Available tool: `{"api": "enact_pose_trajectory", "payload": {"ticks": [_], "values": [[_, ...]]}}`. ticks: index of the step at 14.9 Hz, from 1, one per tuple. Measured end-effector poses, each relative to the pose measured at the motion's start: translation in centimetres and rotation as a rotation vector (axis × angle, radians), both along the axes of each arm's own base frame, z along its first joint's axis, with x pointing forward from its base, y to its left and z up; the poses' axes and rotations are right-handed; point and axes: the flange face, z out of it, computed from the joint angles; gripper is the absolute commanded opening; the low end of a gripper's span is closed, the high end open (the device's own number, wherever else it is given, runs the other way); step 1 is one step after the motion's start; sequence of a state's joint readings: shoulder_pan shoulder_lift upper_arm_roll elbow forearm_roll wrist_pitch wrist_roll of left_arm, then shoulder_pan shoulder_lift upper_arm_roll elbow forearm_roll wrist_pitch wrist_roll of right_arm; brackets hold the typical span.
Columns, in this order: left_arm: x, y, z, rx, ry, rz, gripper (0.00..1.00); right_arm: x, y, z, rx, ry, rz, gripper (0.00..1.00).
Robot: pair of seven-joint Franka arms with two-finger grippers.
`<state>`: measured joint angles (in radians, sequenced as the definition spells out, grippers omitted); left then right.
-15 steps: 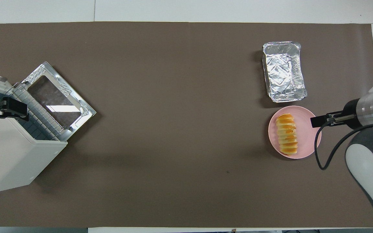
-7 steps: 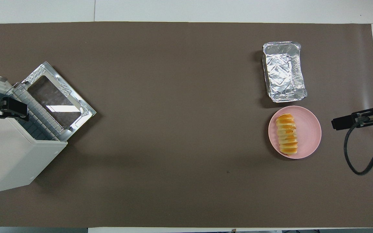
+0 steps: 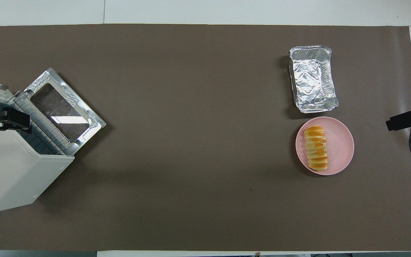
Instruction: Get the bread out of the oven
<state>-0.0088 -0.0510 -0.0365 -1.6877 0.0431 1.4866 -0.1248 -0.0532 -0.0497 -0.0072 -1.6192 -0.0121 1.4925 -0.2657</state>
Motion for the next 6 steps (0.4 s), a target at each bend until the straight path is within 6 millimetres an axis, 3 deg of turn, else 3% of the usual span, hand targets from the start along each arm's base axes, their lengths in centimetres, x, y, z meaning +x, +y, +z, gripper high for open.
{"api": "enact_pose_trajectory", "payload": {"ticks": [6], "values": [[0.0,0.0,0.0,0.0,0.0,0.0,1.0,-0.02,-0.29,-0.04,0.0,0.001,-0.006,1.0]]}}
